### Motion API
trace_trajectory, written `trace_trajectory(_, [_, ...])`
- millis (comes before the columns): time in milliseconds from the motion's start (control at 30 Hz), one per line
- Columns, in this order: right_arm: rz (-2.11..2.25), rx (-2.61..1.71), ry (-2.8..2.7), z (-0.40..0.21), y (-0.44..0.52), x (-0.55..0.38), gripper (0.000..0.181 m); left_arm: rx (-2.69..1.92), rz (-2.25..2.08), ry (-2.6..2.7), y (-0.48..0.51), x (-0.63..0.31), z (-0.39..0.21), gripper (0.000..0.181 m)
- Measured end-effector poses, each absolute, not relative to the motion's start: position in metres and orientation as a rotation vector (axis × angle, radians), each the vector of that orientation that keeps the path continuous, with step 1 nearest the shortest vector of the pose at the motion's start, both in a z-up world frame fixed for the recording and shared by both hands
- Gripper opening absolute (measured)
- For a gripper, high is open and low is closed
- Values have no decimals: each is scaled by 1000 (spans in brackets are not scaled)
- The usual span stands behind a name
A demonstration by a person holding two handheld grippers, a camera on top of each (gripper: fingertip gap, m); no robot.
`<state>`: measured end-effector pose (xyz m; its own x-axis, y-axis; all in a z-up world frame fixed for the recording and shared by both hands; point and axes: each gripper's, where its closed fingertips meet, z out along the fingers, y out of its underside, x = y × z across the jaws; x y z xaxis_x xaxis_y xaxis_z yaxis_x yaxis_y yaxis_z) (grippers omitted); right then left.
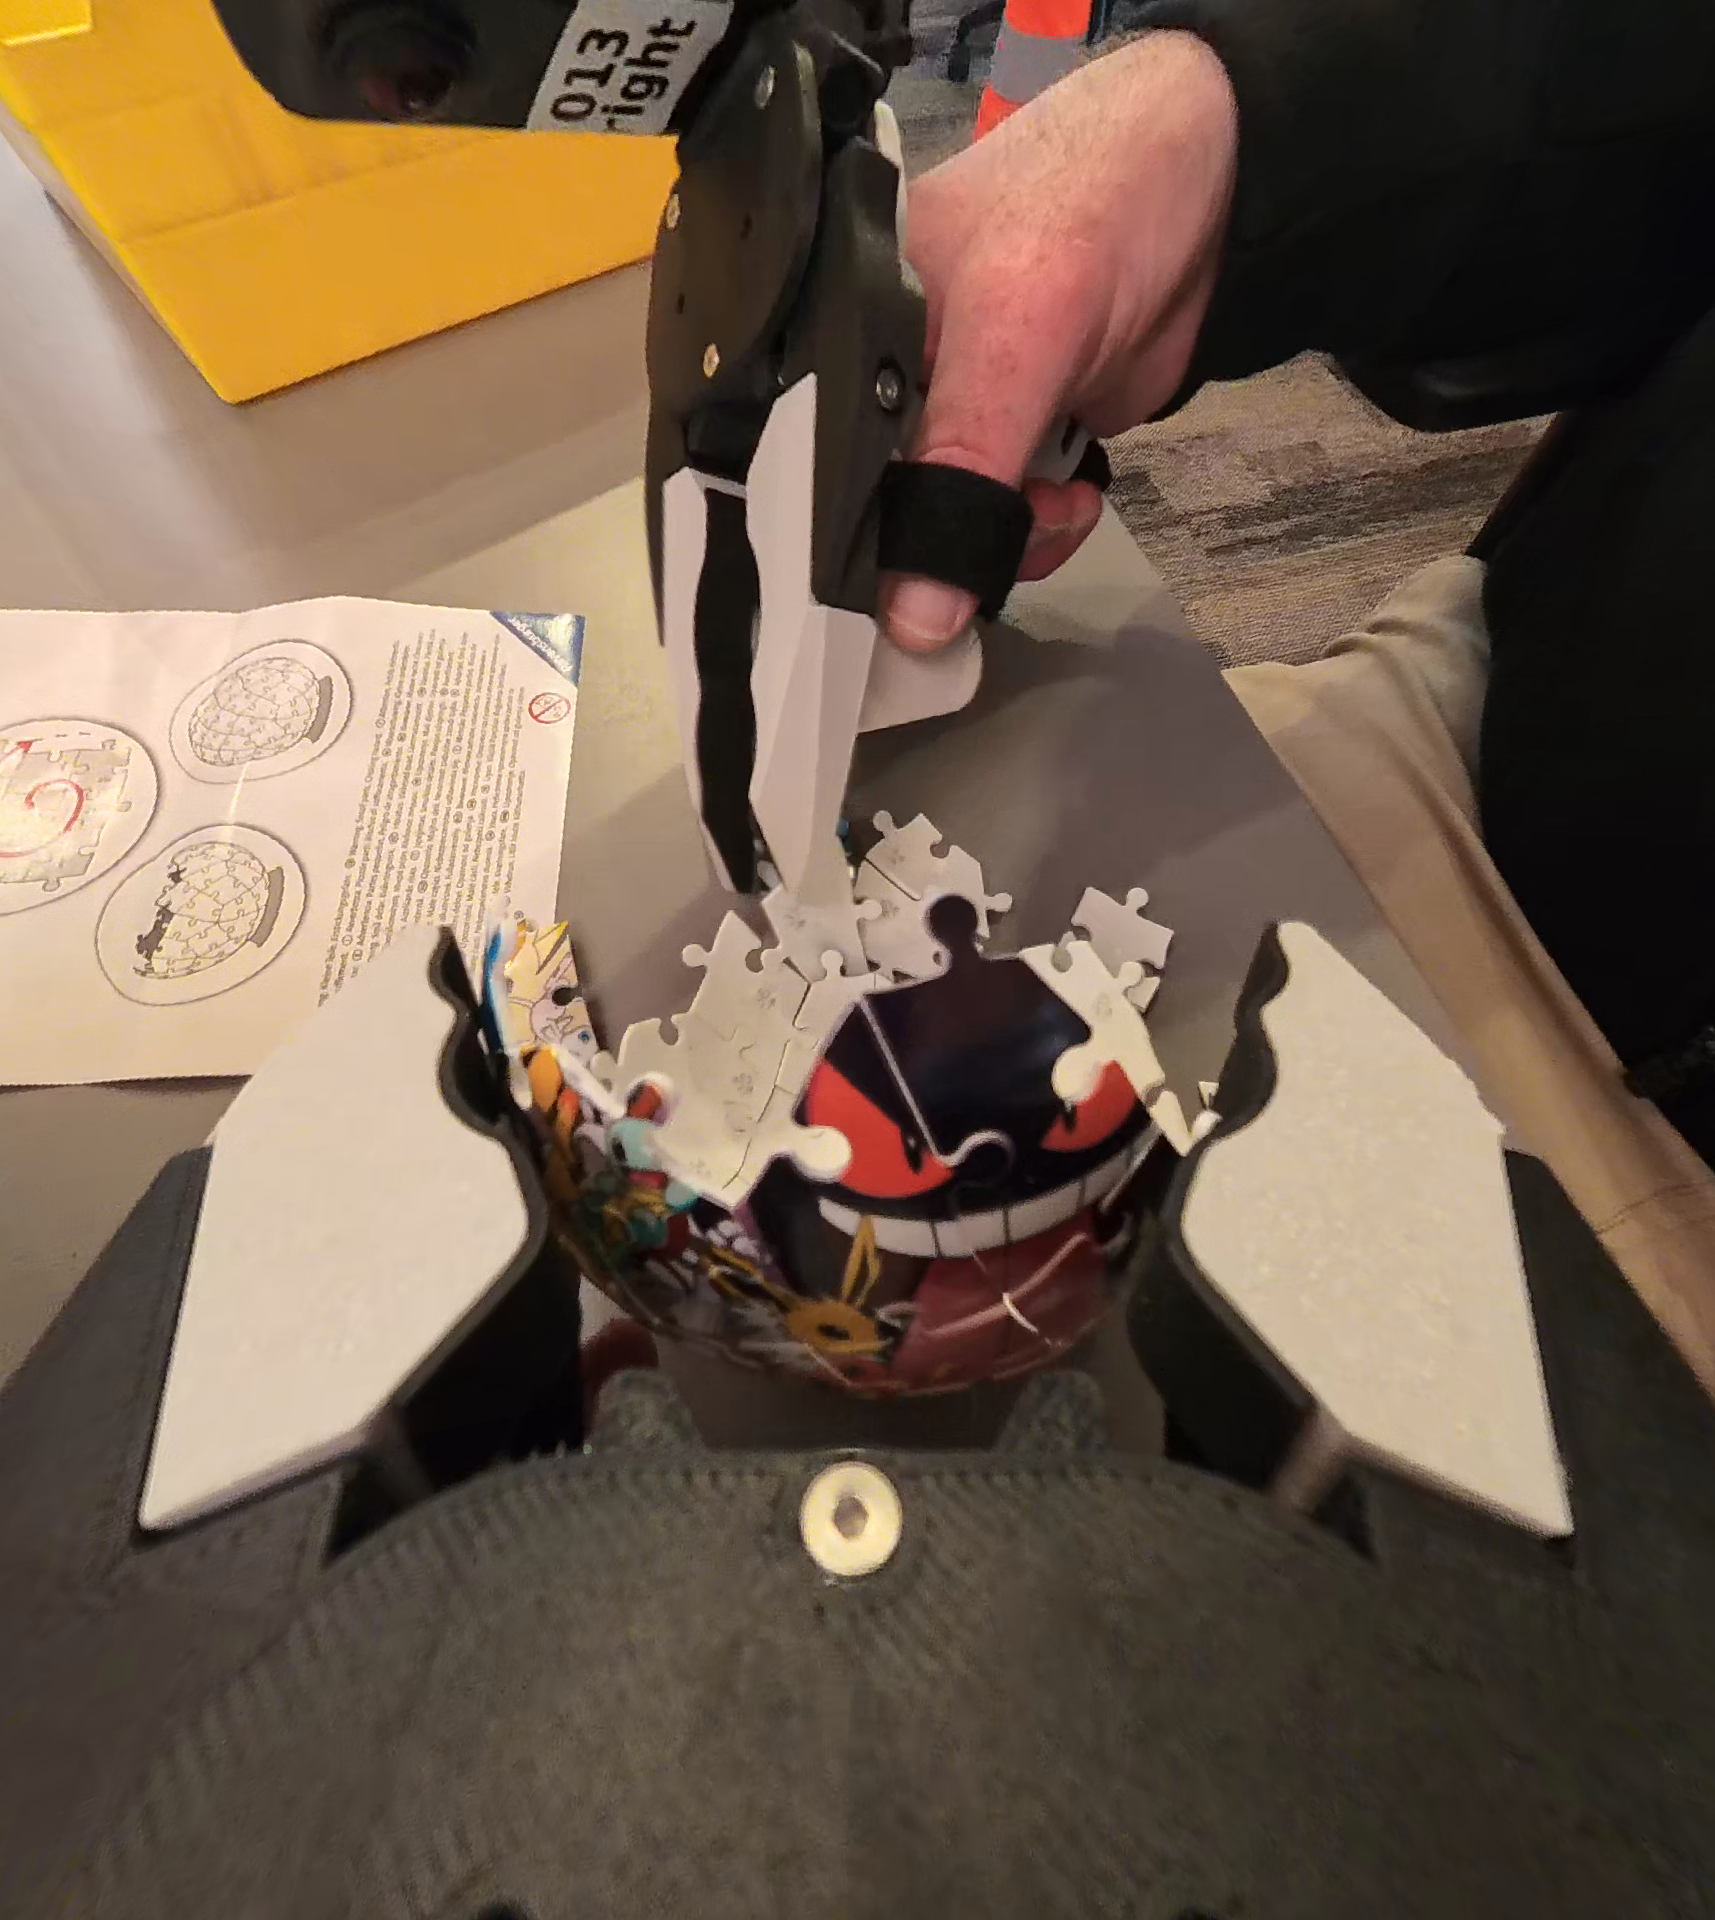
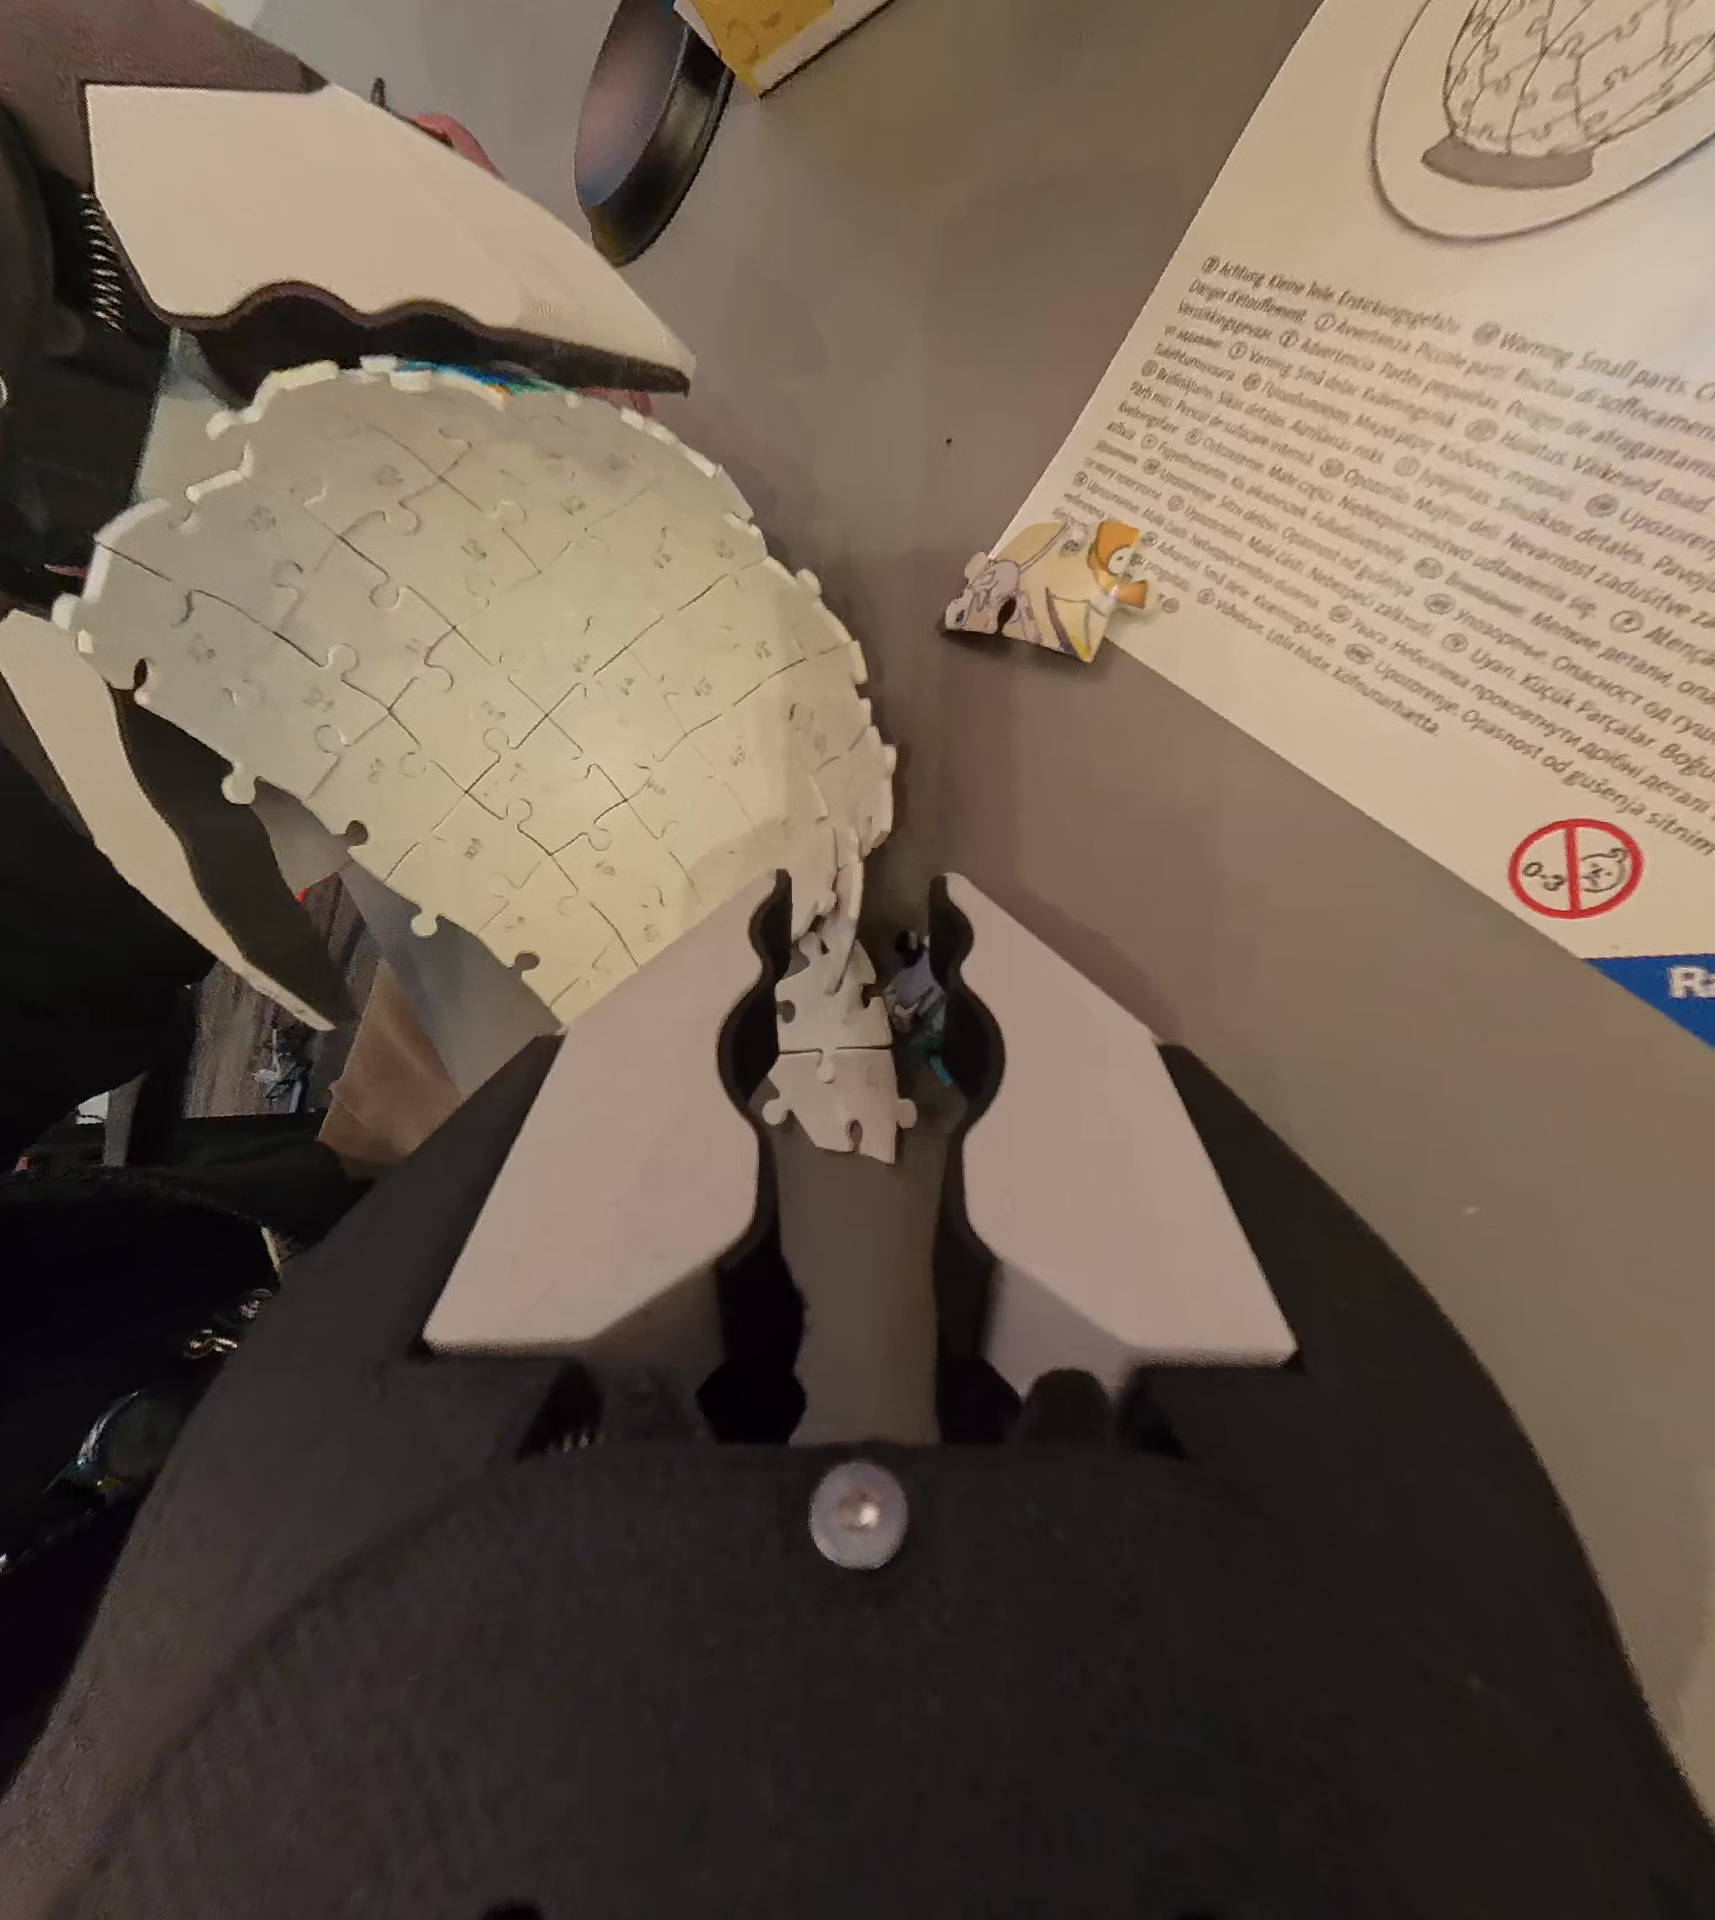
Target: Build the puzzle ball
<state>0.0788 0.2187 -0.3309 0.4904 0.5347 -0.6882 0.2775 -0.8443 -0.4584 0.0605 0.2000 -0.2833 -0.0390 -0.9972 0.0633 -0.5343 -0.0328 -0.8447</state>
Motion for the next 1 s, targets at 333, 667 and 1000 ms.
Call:
trace_trajectory(333, [1183,-2461,-794,-341,226,65,3,-1655,-907,1676,200,56,-286,133])
trace_trajectory(667, [1198,-2465,-898,-344,227,43,7,-1713,-817,1702,201,43,-285,130])
trace_trajectory(1000, [1078,-2404,-977,-324,231,63,15,-1764,-738,1731,203,35,-290,128])
